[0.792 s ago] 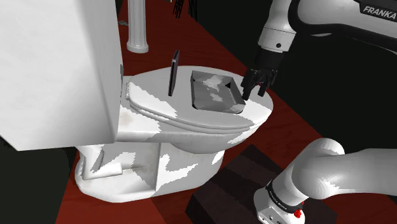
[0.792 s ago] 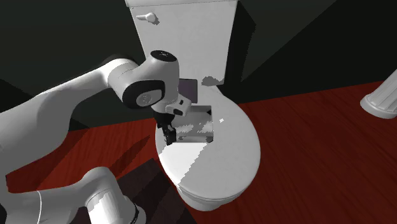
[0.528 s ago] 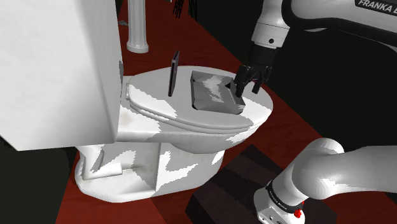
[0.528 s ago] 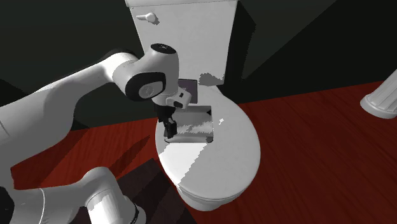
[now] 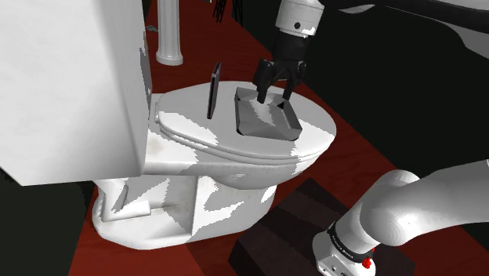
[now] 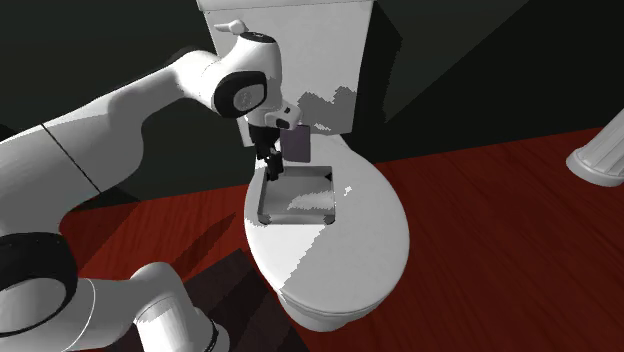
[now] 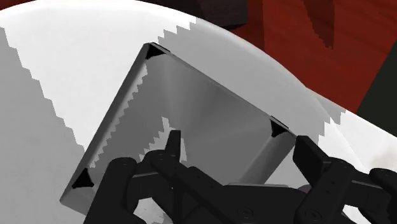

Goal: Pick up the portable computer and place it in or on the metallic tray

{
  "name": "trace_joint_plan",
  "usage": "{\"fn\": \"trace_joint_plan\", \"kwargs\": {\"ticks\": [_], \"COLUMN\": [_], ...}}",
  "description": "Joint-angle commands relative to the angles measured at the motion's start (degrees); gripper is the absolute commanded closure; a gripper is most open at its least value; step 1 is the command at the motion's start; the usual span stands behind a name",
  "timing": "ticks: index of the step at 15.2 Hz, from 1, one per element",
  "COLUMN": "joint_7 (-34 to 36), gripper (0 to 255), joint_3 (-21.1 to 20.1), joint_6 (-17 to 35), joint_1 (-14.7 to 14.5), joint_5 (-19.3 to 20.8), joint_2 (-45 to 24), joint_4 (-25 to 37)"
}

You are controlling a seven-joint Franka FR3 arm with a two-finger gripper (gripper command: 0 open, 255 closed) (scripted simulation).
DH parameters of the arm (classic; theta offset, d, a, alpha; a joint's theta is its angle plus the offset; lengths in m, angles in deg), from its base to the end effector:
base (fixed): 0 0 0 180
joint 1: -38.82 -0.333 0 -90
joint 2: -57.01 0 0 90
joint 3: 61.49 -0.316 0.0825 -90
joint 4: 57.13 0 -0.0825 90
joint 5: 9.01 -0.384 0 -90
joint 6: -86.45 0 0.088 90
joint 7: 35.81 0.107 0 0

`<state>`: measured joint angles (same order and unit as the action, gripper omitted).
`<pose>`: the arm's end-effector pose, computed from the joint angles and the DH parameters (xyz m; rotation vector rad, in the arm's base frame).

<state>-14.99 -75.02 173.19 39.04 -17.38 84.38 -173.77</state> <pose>0.3792 0.1281 0.6214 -3.1094 0.2421 0.1000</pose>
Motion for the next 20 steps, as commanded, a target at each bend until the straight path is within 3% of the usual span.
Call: {"fn": "trace_joint_plan", "kwargs": {"ticks": [1,6,12,20], "joint_7": [2.65,9.24,17.19,16.48], "gripper": [0,0,0,0], "joint_3": [-2.0,-6.73,-11.71,-11.22], "joint_6": [0.31,-0.17,-3.14,3.33], "joint_1": [-0.06,-0.43,-2.45,-2.18], "joint_5": [0.36,3.01,9.08,8.11], "joint_2": [-3.8,-13.63,-26.58,-24.25], "joint_4": [4.34,16.2,32.64,24.07]}}
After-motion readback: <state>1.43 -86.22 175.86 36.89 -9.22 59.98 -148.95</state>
